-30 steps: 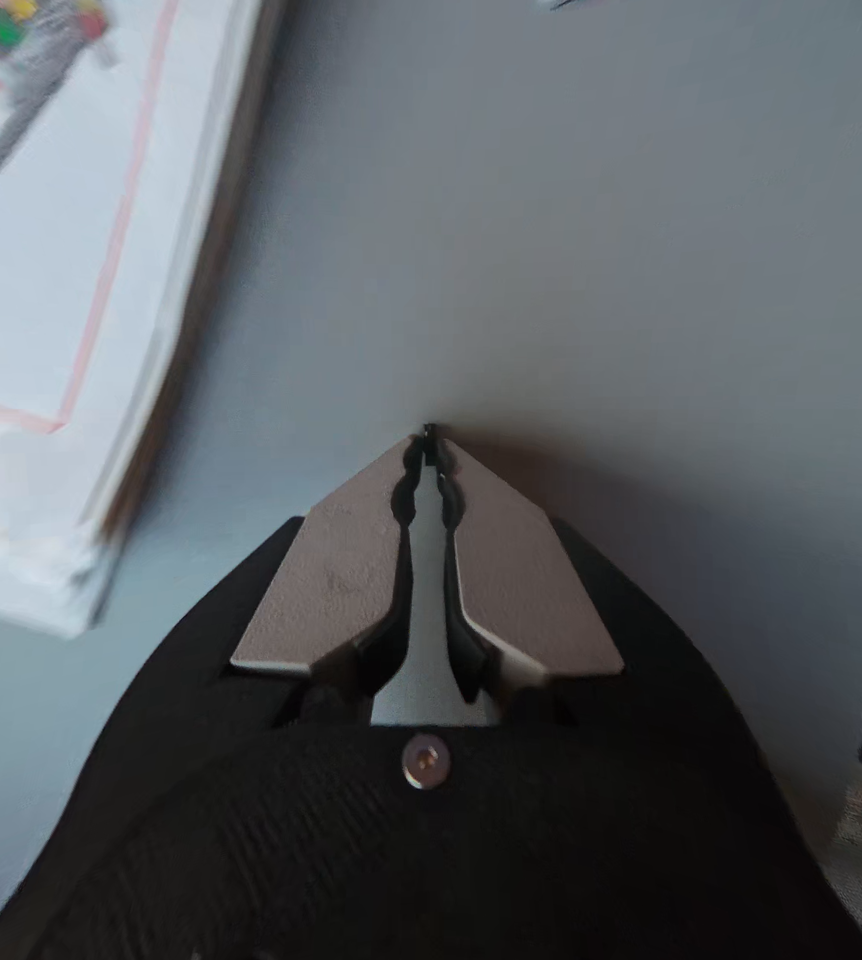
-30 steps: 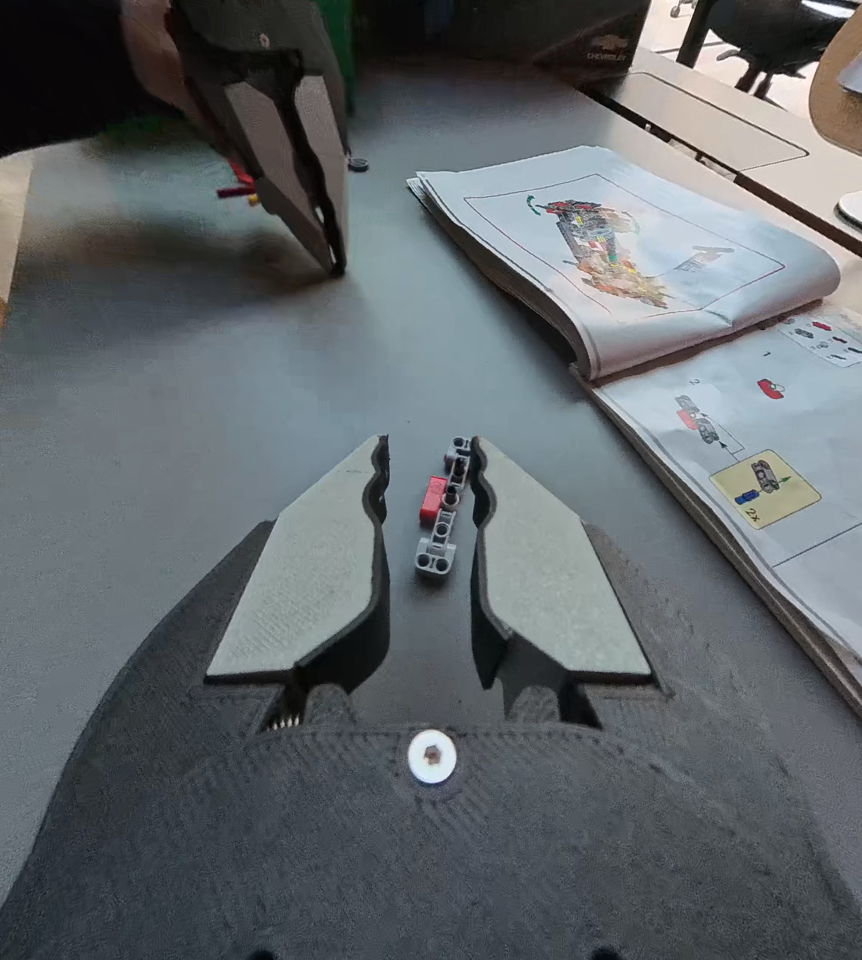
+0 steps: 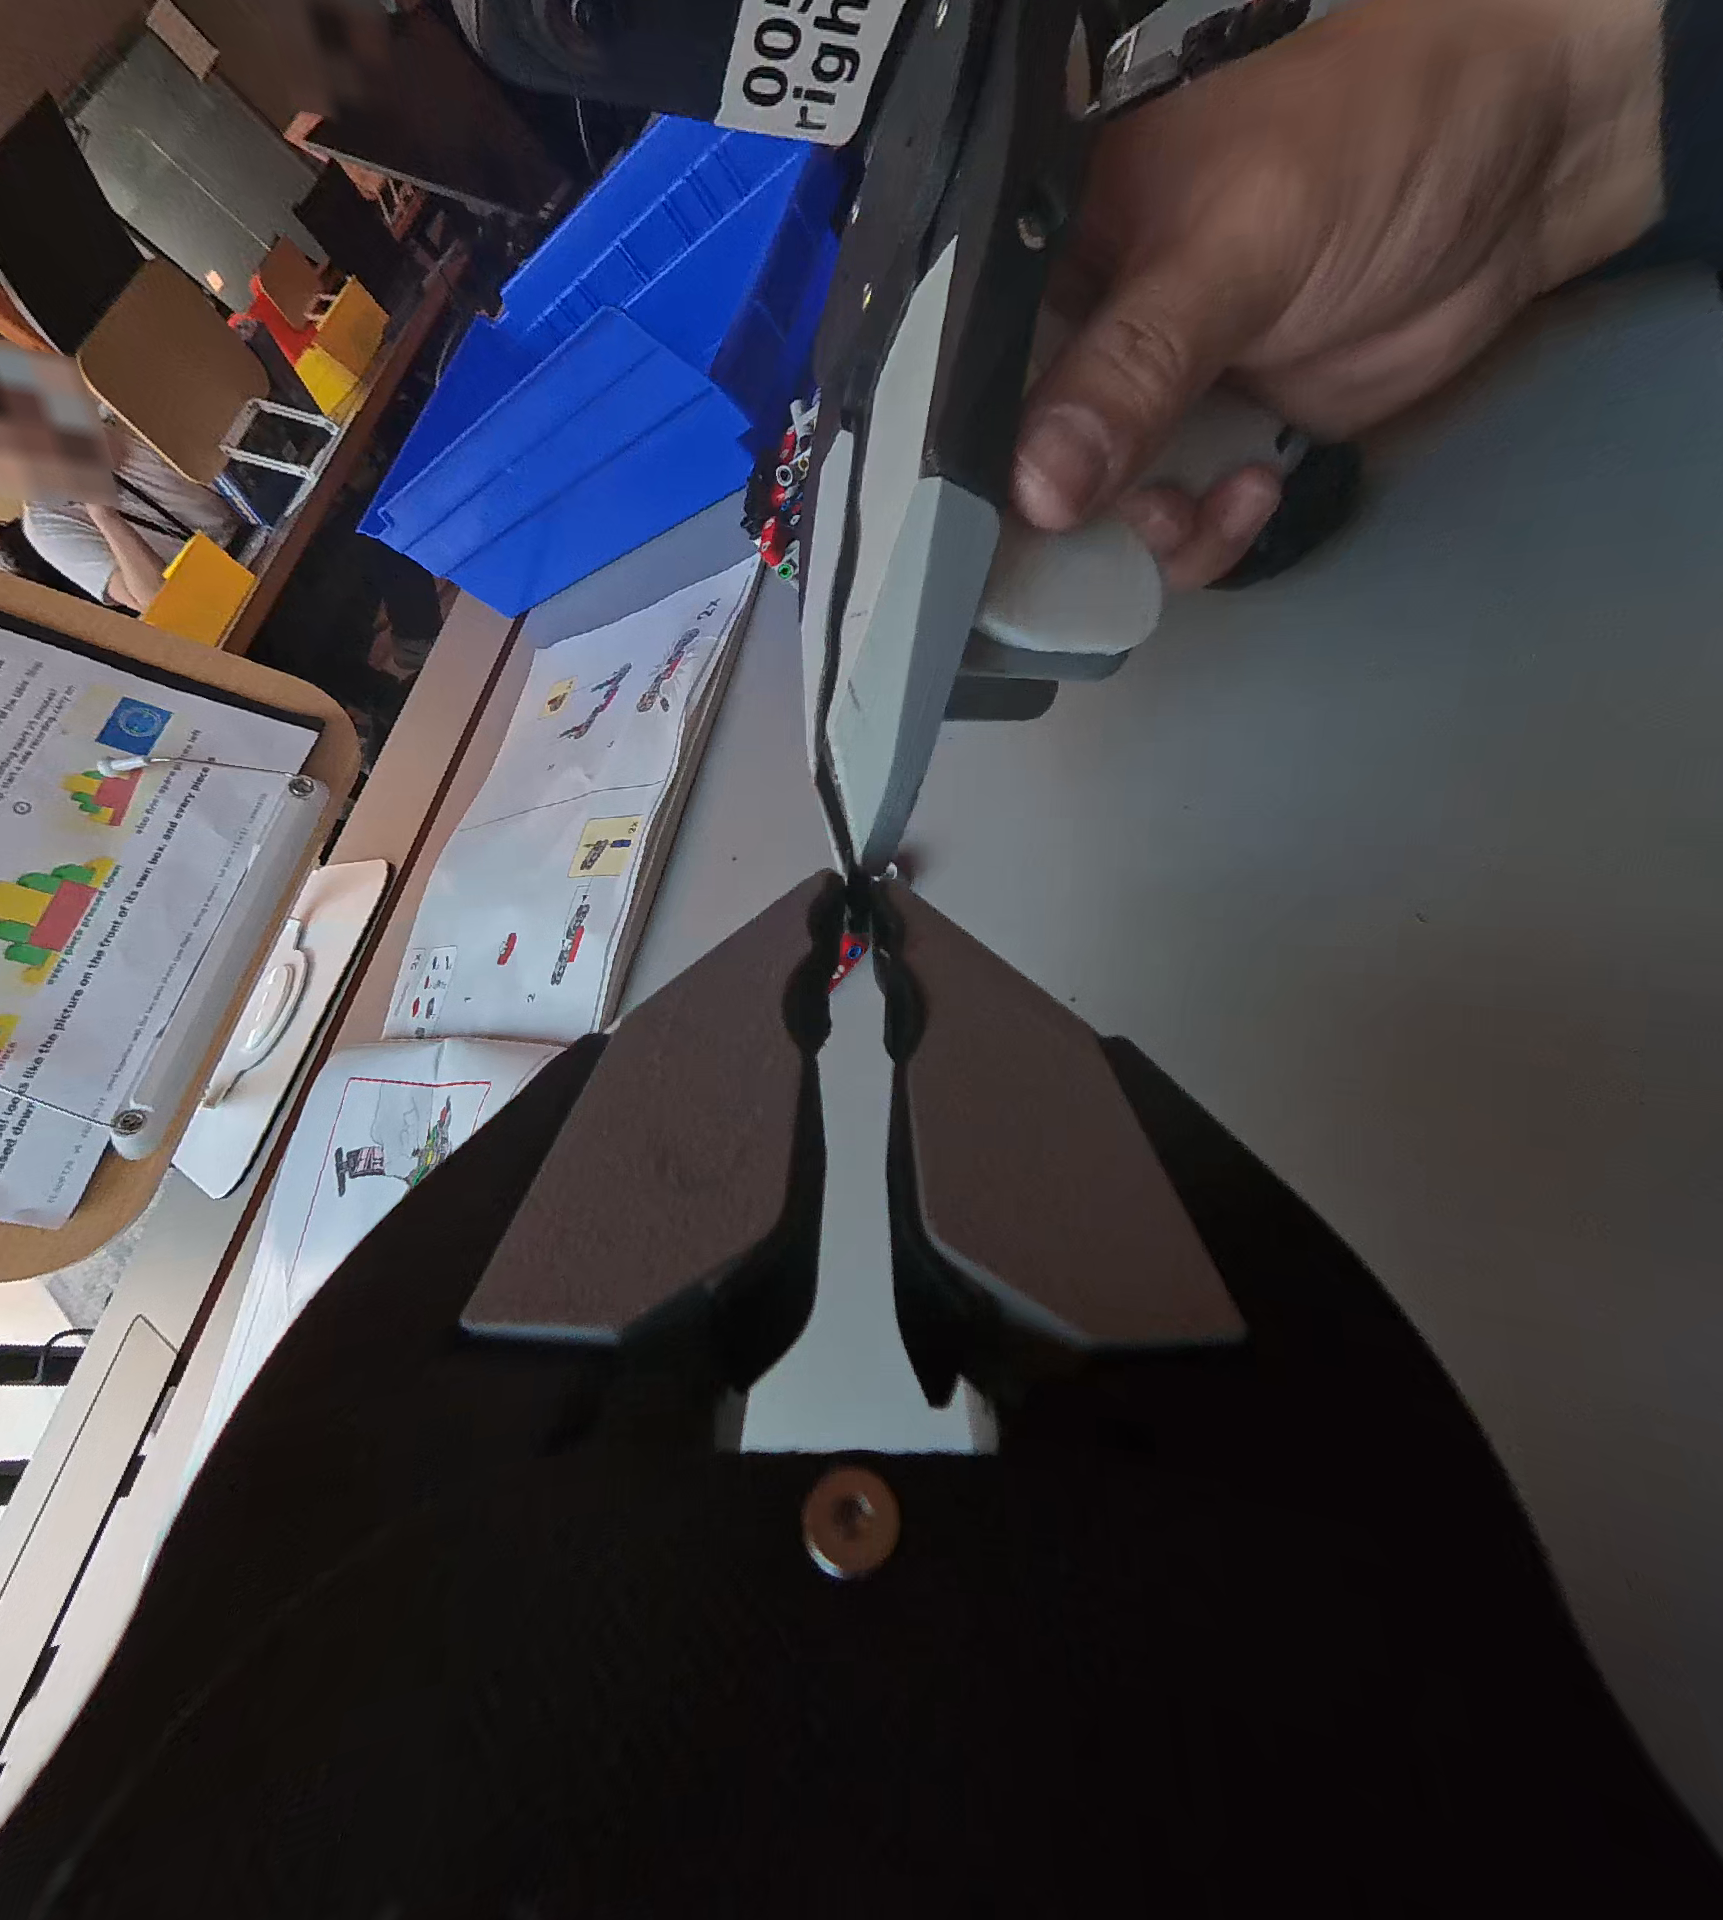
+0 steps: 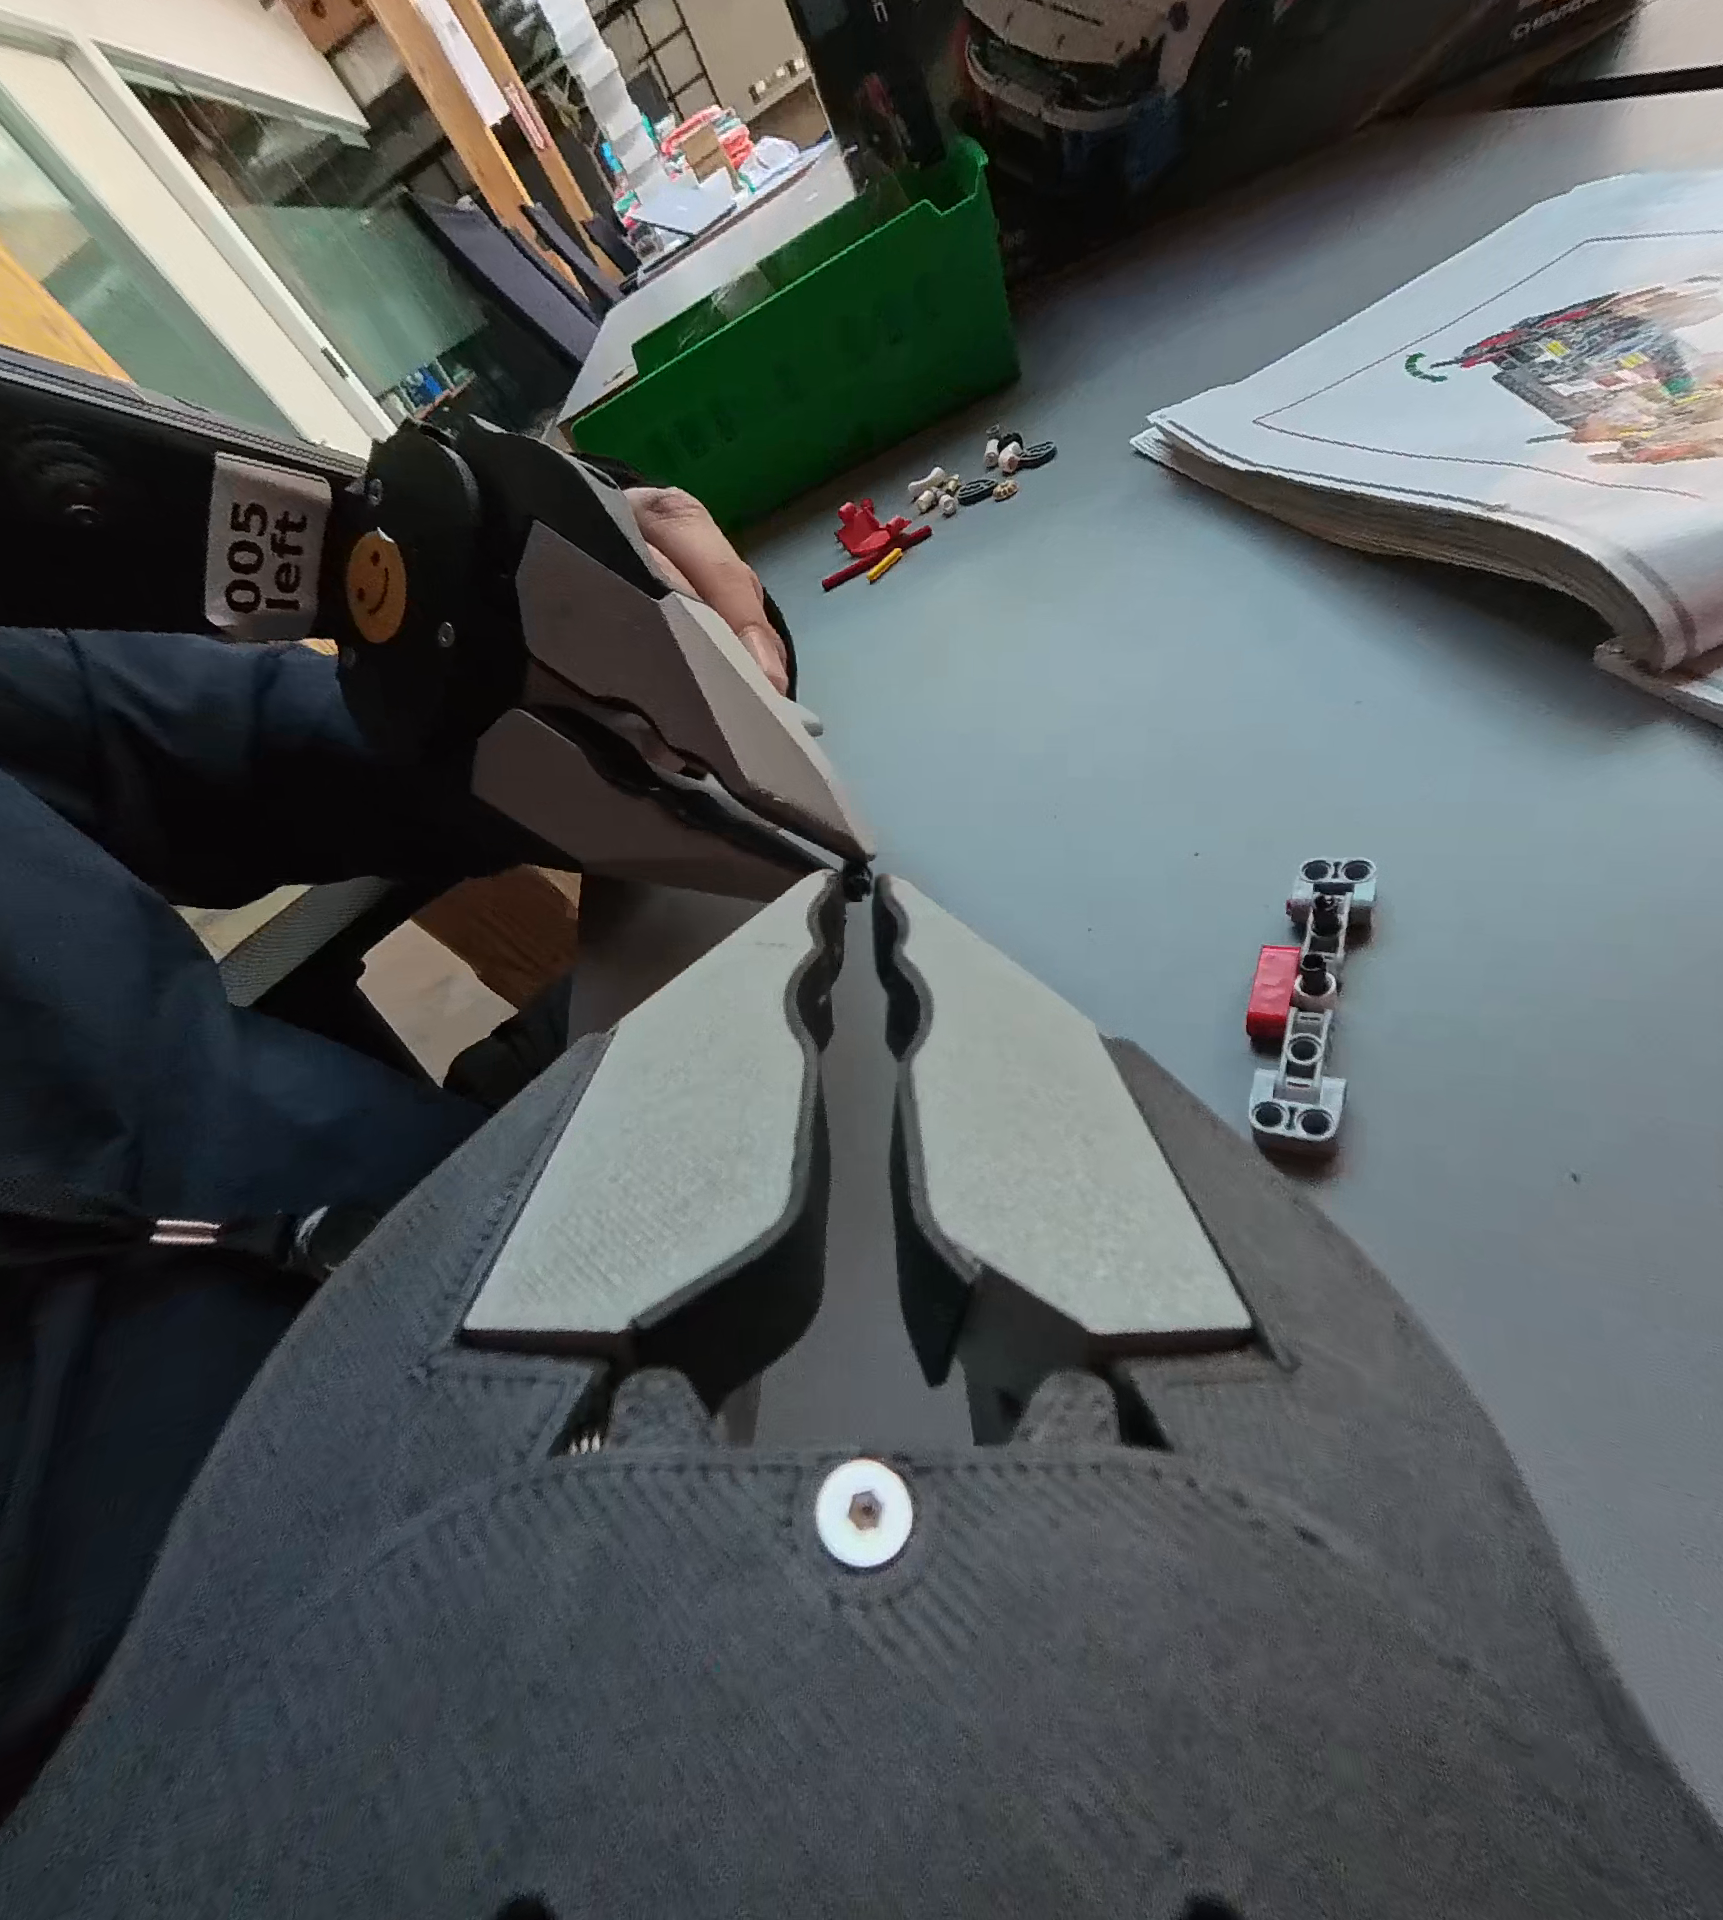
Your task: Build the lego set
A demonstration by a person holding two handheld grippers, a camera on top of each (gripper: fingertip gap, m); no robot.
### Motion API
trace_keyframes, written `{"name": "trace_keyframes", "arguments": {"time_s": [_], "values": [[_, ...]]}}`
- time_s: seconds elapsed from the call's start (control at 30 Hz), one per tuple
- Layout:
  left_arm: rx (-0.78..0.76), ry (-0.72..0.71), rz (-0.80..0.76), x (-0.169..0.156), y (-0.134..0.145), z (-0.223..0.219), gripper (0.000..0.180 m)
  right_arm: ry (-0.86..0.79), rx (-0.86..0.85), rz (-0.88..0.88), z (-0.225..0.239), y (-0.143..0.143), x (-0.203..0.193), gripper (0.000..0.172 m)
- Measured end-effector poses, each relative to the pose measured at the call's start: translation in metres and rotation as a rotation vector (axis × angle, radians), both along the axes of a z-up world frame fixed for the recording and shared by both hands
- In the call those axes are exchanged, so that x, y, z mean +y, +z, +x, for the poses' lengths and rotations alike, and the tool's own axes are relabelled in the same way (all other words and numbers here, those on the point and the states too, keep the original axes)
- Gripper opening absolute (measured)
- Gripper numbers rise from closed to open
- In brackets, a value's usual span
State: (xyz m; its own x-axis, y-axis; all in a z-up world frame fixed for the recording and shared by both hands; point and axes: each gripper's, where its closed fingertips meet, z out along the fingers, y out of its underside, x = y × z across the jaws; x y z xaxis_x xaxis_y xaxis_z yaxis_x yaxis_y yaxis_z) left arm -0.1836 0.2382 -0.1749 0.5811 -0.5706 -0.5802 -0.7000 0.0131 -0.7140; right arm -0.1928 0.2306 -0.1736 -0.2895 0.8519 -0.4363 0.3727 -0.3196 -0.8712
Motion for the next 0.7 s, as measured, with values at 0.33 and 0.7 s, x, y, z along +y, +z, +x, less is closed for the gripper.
{"name": "trace_keyframes", "arguments": {"time_s": [0.33, 0.7], "values": [[-0.081, -0.064, -0.116, 0.008, -0.006, 0.007, 0.007, -0.045, -0.063, 0.067, 0.009, -0.009, 0.014, 0.001], [0.029, -0.280, -0.657, 0.076, -0.072, -0.034, 0.040, -0.137, -0.316, 0.385, 0.035, -0.040, 0.070, 0.001]]}}
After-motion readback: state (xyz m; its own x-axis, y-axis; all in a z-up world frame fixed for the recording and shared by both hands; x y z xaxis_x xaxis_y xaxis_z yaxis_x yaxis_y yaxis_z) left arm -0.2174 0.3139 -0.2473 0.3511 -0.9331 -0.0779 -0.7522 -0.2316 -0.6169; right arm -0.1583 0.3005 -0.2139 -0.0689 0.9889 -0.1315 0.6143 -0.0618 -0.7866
